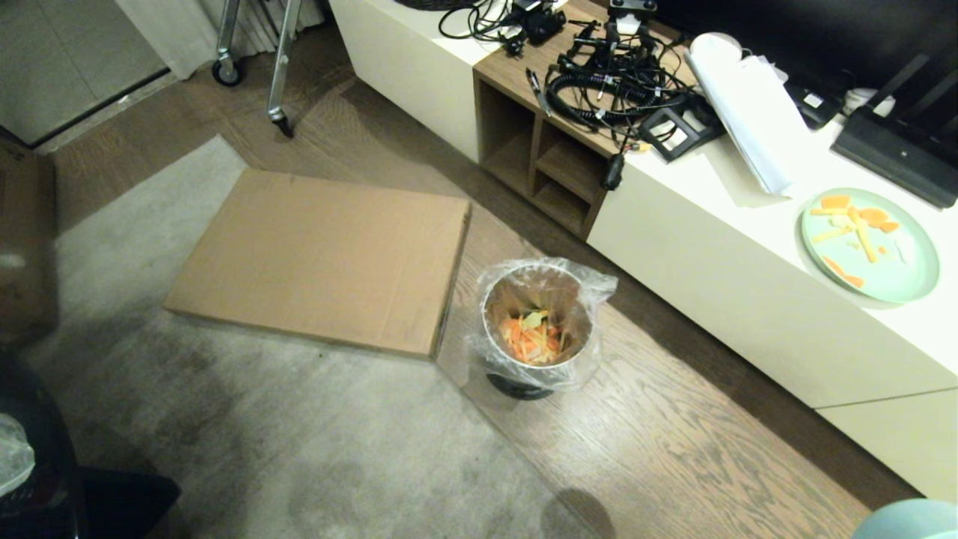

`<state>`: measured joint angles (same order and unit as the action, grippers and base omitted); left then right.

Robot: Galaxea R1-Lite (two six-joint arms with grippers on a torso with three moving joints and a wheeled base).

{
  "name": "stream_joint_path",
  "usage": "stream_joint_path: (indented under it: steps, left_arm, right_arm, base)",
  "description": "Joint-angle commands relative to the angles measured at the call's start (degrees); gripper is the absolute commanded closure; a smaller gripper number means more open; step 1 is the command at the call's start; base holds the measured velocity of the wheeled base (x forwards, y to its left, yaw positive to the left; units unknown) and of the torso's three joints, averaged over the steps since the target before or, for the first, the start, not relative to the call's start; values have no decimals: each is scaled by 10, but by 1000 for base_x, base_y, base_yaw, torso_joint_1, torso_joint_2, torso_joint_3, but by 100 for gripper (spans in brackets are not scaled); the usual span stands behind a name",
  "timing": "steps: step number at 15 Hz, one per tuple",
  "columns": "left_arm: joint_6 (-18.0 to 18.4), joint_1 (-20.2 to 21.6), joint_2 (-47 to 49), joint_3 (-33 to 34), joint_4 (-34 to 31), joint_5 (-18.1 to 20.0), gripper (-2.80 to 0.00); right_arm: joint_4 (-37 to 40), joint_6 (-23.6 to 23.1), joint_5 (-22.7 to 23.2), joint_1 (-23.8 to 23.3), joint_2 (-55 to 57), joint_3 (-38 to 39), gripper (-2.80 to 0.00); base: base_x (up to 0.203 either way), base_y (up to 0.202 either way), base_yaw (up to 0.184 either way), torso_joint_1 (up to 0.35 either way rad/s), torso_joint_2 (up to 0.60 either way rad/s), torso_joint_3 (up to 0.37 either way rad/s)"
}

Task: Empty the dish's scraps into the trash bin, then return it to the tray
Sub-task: Put the bowl back to the table

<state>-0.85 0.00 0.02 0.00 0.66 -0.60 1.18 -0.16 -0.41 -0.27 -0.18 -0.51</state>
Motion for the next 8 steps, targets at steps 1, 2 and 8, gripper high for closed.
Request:
stream_joint_path:
  steps: [1, 2, 8]
  left_arm:
    - [0, 0, 0, 0, 0, 0, 0]
    - [0, 0, 0, 0, 0, 0, 0]
    - [0, 0, 0, 0, 0, 0, 0]
  right_arm:
    - [0, 0, 0, 0, 2, 1, 0]
    - [0, 0, 0, 0, 2, 0, 0]
    - [0, 0, 0, 0, 2, 0, 0]
  base:
    - [0, 0, 0, 0, 0, 0]
    - [0, 0, 0, 0, 0, 0]
    - [0, 0, 0, 0, 0, 0]
